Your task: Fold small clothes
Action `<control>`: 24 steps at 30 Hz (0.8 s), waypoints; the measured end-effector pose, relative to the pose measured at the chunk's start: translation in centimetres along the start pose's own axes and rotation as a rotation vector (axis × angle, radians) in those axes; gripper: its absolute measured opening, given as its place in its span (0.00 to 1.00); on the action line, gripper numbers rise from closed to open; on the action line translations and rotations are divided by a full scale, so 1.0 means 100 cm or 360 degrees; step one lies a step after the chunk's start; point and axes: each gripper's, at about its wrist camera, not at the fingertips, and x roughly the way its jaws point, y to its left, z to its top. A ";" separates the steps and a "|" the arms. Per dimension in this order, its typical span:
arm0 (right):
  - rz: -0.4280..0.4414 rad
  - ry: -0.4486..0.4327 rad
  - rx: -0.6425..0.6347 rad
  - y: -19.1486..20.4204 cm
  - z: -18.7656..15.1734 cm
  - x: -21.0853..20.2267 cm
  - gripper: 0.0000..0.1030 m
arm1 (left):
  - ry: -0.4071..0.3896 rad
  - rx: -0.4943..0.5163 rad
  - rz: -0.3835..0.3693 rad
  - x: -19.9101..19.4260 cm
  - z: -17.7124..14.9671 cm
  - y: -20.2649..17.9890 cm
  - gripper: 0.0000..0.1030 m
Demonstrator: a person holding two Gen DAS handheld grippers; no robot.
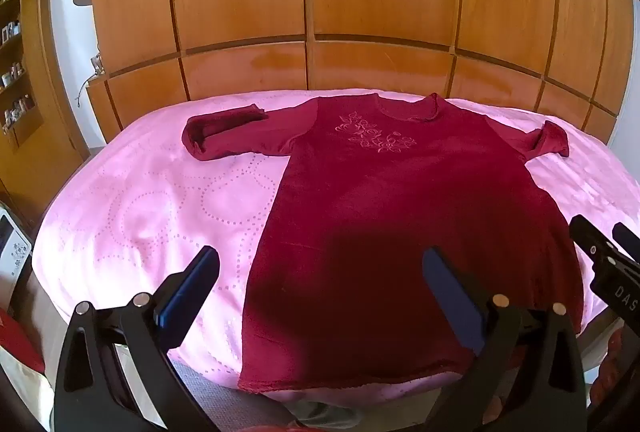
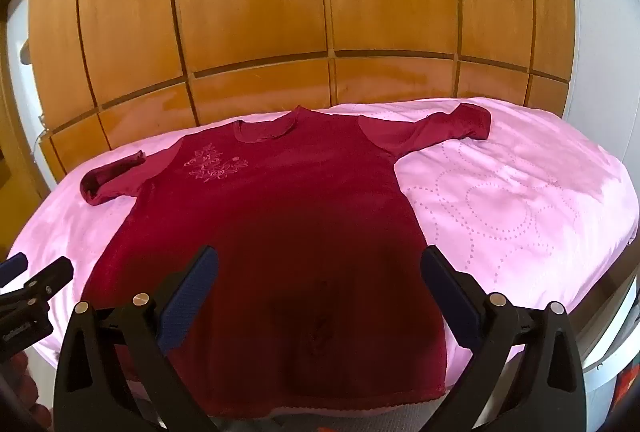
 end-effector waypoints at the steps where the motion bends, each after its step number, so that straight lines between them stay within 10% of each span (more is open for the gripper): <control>1: 0.0003 0.0000 0.0002 0.000 0.000 0.000 0.97 | 0.0000 -0.0001 -0.0002 0.000 0.000 0.000 0.98; 24: 0.0012 0.0024 0.0011 0.002 -0.005 0.003 0.97 | 0.0031 -0.0030 -0.0014 0.010 -0.010 0.007 0.98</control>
